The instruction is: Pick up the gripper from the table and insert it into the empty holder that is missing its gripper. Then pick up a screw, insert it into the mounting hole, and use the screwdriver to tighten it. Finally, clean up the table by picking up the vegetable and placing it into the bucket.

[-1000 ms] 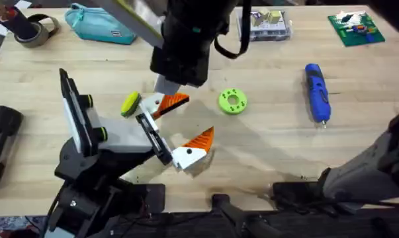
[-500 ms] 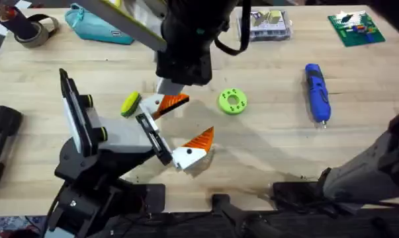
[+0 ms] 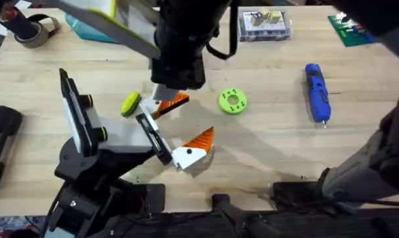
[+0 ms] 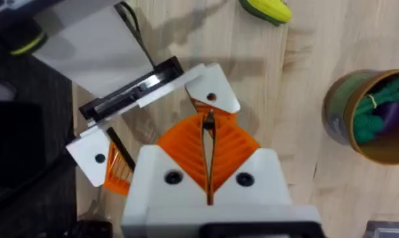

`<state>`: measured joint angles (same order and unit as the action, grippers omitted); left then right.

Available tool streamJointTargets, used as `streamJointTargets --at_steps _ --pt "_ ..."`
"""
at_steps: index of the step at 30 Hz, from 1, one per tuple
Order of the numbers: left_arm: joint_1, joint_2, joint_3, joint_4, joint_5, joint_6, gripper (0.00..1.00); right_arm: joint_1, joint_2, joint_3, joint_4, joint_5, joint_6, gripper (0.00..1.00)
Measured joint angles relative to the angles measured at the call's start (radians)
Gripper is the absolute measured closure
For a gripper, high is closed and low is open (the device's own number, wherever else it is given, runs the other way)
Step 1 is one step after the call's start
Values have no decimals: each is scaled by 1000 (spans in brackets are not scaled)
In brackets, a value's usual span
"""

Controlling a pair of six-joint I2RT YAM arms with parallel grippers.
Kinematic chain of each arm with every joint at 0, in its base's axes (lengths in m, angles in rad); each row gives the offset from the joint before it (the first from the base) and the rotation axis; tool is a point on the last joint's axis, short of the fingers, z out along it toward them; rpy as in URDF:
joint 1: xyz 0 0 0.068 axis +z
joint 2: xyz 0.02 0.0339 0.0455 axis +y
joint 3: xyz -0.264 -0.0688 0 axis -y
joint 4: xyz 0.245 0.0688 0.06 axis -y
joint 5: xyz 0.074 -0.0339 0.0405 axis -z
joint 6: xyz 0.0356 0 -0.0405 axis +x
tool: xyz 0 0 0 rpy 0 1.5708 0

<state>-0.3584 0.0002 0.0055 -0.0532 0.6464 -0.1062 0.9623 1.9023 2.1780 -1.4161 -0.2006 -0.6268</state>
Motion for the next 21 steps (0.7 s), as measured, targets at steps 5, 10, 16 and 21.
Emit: streamJointTargets --at_steps 5,10,16,21 --pt "0 0 0 0 0 0 15 0 17 0 1 -3 -3 990" --pt "0 0 0 0 0 0 15 0 30 0 1 -4 -9 990" --pt "0 0 0 0 0 0 15 0 38 0 1 -4 -10 990" --pt "0 0 0 0 0 0 15 0 39 0 2 -4 -10 990"
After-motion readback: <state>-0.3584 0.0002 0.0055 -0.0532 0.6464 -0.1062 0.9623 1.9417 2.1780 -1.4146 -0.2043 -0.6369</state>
